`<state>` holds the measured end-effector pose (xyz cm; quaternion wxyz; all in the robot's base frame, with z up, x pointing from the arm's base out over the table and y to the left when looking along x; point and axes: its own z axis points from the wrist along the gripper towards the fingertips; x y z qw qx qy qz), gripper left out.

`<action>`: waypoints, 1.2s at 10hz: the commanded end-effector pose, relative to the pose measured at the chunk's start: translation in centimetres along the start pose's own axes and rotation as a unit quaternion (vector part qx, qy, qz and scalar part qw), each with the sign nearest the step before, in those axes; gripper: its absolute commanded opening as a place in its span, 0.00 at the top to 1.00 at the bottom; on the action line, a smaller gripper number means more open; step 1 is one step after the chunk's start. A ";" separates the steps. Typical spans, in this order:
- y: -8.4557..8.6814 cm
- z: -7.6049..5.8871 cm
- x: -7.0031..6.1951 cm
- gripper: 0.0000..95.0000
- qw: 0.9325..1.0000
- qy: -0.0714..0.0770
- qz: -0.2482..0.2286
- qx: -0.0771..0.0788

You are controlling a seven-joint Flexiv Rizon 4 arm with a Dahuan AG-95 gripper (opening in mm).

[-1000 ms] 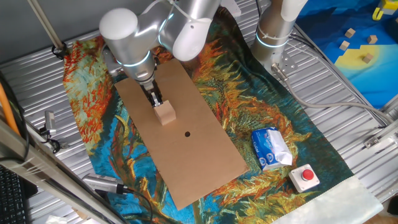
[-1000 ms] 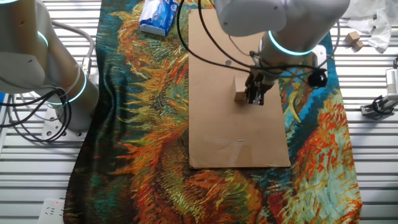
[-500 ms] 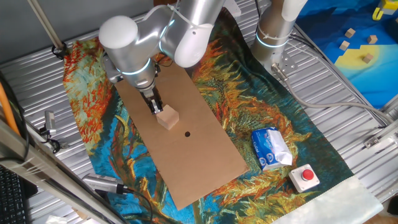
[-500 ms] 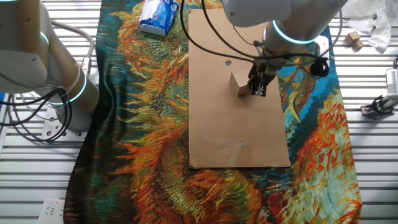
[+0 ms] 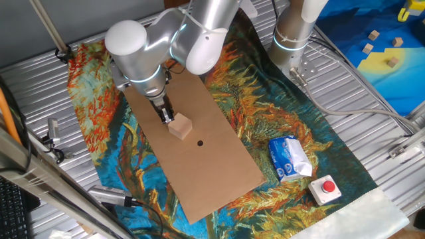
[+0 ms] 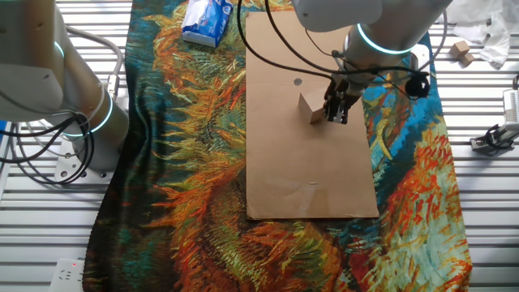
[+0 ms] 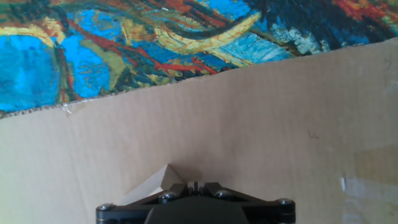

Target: Use the gripper to push the small block from left to right

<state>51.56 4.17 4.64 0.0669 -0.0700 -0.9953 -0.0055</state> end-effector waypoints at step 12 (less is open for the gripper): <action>-0.3 0.0 0.2 1.00 1.000 -0.003 -0.023 0.000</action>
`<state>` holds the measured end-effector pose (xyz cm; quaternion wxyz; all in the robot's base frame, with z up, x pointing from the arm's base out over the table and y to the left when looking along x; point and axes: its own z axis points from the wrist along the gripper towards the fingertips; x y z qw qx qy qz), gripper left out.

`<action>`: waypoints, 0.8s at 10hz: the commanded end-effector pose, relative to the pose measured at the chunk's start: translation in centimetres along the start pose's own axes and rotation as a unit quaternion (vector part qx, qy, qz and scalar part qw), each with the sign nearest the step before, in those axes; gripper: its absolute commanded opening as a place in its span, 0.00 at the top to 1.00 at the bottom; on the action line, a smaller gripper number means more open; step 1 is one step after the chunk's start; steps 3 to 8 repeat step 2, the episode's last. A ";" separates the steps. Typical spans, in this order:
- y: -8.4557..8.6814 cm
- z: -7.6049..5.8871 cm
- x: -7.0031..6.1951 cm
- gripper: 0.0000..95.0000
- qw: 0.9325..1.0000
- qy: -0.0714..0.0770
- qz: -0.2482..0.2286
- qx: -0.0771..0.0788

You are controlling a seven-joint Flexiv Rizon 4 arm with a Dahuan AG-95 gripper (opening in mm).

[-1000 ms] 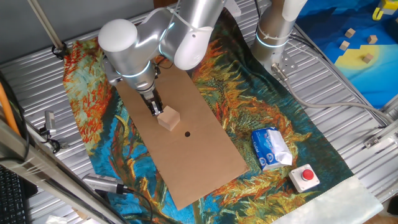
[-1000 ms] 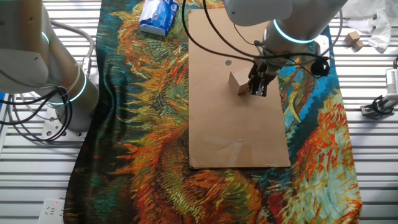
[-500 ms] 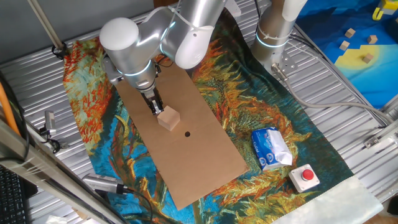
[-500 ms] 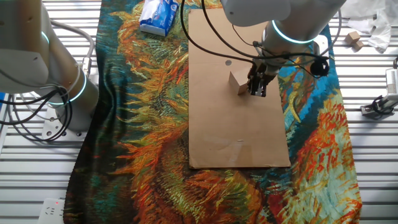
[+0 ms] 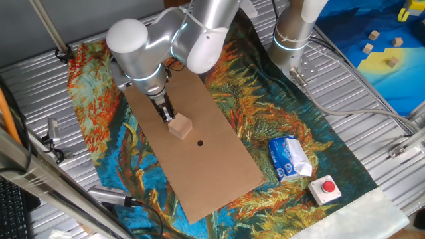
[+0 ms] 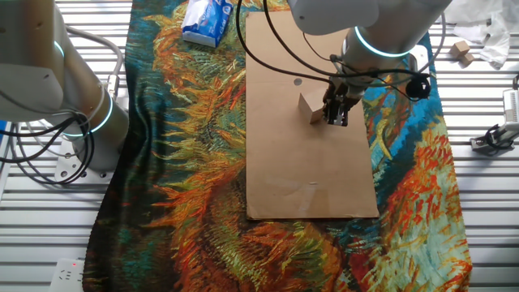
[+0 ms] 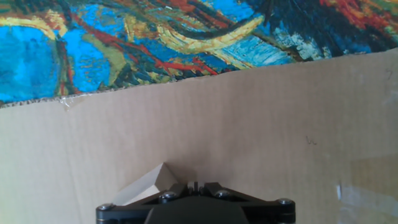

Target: Use the gripper to push the small block from left to right

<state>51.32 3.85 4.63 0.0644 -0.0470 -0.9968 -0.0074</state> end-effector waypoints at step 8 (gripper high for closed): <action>0.0 0.0 0.0 1.00 1.000 0.000 0.003 0.000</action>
